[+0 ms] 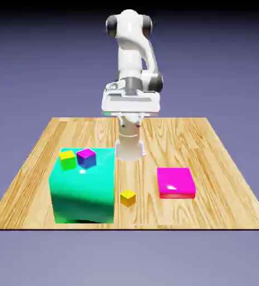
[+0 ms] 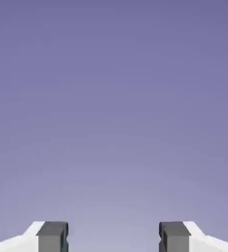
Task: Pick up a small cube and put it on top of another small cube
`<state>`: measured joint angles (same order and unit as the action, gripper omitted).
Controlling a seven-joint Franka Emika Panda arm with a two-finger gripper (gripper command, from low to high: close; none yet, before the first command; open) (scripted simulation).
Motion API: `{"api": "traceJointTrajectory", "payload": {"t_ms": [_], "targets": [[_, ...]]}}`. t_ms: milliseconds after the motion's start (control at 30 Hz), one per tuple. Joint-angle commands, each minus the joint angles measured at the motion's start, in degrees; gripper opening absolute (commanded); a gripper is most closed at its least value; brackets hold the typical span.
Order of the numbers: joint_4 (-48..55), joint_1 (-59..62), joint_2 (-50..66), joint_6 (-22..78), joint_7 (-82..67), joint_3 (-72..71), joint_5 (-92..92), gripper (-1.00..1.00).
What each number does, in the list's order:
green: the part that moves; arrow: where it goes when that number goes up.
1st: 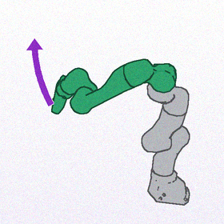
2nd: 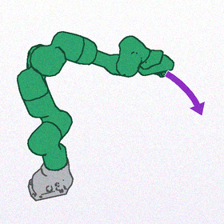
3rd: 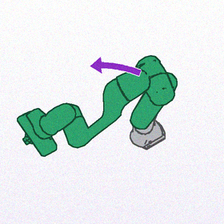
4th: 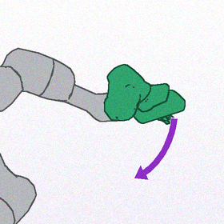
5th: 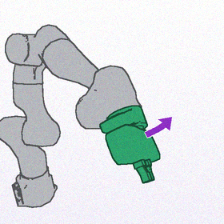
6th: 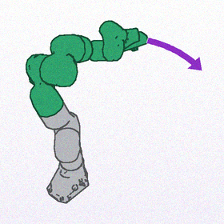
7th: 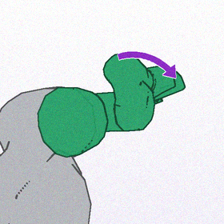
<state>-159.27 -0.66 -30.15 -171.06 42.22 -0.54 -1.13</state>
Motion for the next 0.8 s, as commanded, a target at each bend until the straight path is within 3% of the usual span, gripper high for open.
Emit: {"api": "traceJointTrajectory", "payload": {"t_ms": [0,767], "targets": [[1.44,0.02,2.08,2.45,-0.19,-0.45,-0.94,0.0],[34.54,0.51,49.84,58.64,-4.67,-10.8,-22.52,0.0]]}}
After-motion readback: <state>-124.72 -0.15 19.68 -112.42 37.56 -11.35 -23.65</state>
